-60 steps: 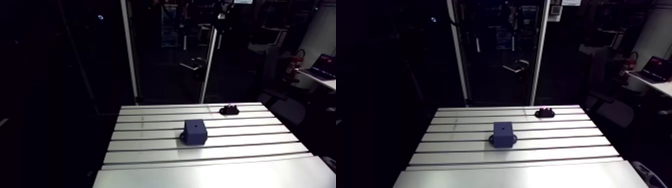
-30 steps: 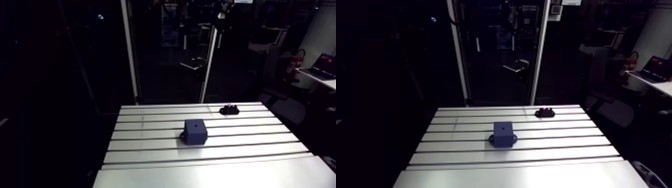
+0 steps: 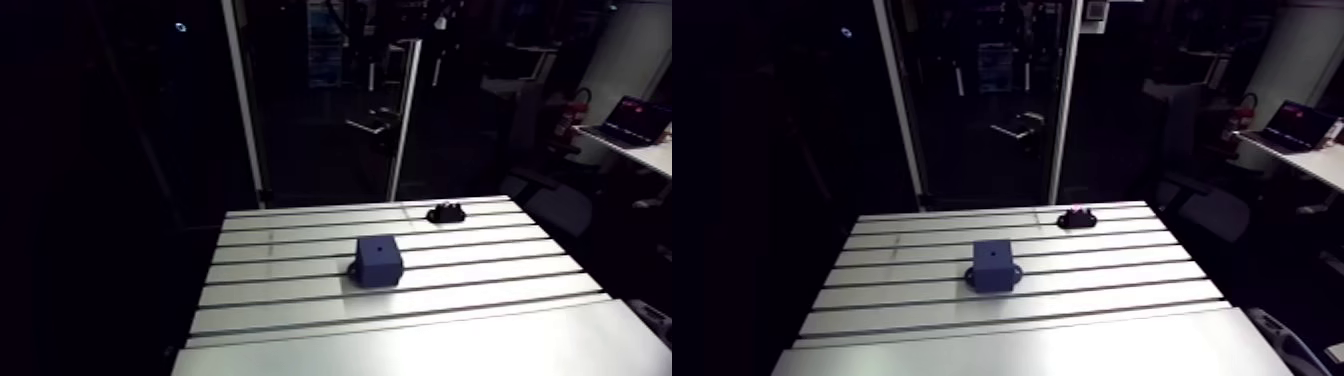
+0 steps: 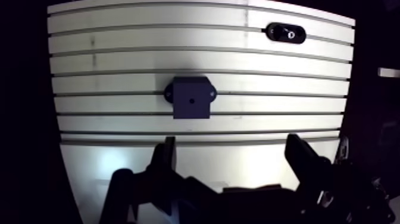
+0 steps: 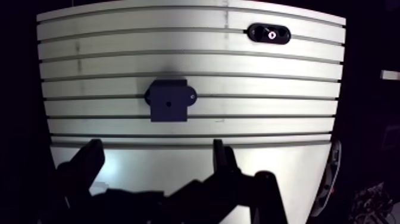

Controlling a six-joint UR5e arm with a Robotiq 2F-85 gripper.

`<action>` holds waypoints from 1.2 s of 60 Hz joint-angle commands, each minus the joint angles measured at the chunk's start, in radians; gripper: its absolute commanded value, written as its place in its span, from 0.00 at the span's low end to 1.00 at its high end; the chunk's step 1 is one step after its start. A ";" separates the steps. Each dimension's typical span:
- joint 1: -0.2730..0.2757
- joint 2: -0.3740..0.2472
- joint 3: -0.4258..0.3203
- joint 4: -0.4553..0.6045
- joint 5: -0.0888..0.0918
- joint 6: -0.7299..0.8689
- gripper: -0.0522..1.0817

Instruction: Pick up the M10 bolt and insert it into the hole until fully seated.

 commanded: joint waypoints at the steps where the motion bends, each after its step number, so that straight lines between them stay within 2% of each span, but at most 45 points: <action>1: -0.100 0.056 0.012 -0.149 0.005 -0.162 0.05; 5: -0.110 0.075 0.013 -0.190 0.010 -0.195 0.05; 14: -0.135 0.128 0.013 -0.222 0.006 -0.231 0.06; 21: -0.168 0.164 0.029 -0.309 0.017 -0.280 0.06; 29: -0.214 0.189 0.052 -0.379 0.043 -0.309 0.06; 30: -0.222 0.196 0.056 -0.388 0.051 -0.312 0.06; 31: -0.222 0.196 0.056 -0.388 0.051 -0.312 0.06; 33: -0.239 0.210 0.065 -0.403 0.074 -0.316 0.06; 34: -0.239 0.210 0.065 -0.403 0.074 -0.316 0.06; 35: -0.249 0.215 0.069 -0.413 0.085 -0.316 0.06; 41: -0.267 0.217 0.090 -0.454 0.103 -0.316 0.06; 49: -0.278 0.219 0.120 -0.502 0.104 -0.316 0.06; 58: -0.298 0.223 0.148 -0.558 0.118 -0.316 0.06; 72: -0.328 0.233 0.173 -0.602 0.119 -0.306 0.06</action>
